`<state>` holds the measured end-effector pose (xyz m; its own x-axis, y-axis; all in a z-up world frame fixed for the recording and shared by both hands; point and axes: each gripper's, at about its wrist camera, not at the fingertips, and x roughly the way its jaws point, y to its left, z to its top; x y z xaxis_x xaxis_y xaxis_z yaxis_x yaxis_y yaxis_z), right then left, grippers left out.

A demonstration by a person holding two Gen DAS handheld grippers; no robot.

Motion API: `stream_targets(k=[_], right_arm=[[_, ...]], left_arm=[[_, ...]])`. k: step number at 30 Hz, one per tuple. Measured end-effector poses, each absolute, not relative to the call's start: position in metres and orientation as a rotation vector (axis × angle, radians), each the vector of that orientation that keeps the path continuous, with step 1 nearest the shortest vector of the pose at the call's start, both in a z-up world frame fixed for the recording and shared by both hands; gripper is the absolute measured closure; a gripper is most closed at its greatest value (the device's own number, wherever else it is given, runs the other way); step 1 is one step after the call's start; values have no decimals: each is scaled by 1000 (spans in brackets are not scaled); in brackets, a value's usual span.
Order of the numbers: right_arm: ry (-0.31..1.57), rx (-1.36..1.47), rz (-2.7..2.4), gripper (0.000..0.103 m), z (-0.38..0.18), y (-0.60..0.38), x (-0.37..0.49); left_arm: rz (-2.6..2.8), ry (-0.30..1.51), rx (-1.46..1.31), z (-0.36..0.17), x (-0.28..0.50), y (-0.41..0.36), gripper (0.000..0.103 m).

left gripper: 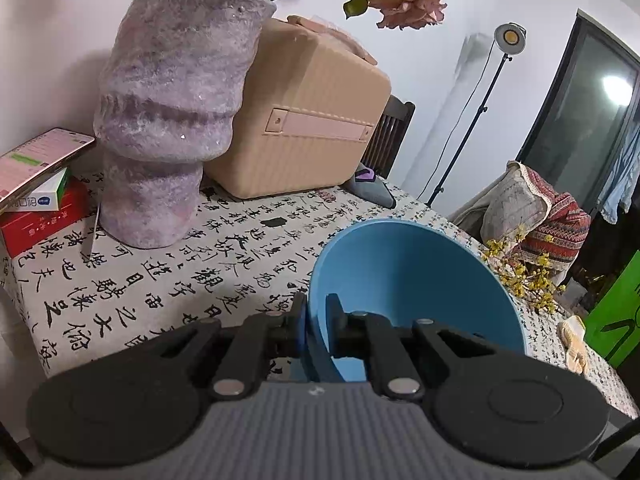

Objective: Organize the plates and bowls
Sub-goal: 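Lower the held blue bowl into the first blue bowl with both grippers, then open both grippers to release the stacked blue bowl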

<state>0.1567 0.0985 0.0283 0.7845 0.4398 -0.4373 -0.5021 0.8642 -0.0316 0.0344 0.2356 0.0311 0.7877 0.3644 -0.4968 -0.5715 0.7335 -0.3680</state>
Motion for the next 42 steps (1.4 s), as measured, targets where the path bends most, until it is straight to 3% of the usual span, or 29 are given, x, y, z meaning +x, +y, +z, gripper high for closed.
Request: stream_targets(k=[24, 27, 29, 31, 32, 40, 42], right_arm=[[435, -172, 485, 91, 19, 98, 161], [444, -145, 491, 87, 21, 92, 164], [457, -125, 499, 83, 21, 88, 166], [470, -102, 509, 77, 22, 83, 168], [472, -93, 512, 74, 22, 80, 169], [442, -26, 528, 29, 27, 49, 161], [433, -9, 523, 17, 29, 40, 159]], left_arm=[[556, 419, -521, 28, 37, 239, 92], [547, 420, -523, 29, 35, 241, 91], [550, 417, -518, 30, 33, 241, 85], [554, 411, -512, 31, 31, 241, 67], [553, 406, -505, 32, 30, 241, 64], [530, 370, -443, 39, 19, 237, 21], [511, 365, -422, 39, 16, 235, 15]])
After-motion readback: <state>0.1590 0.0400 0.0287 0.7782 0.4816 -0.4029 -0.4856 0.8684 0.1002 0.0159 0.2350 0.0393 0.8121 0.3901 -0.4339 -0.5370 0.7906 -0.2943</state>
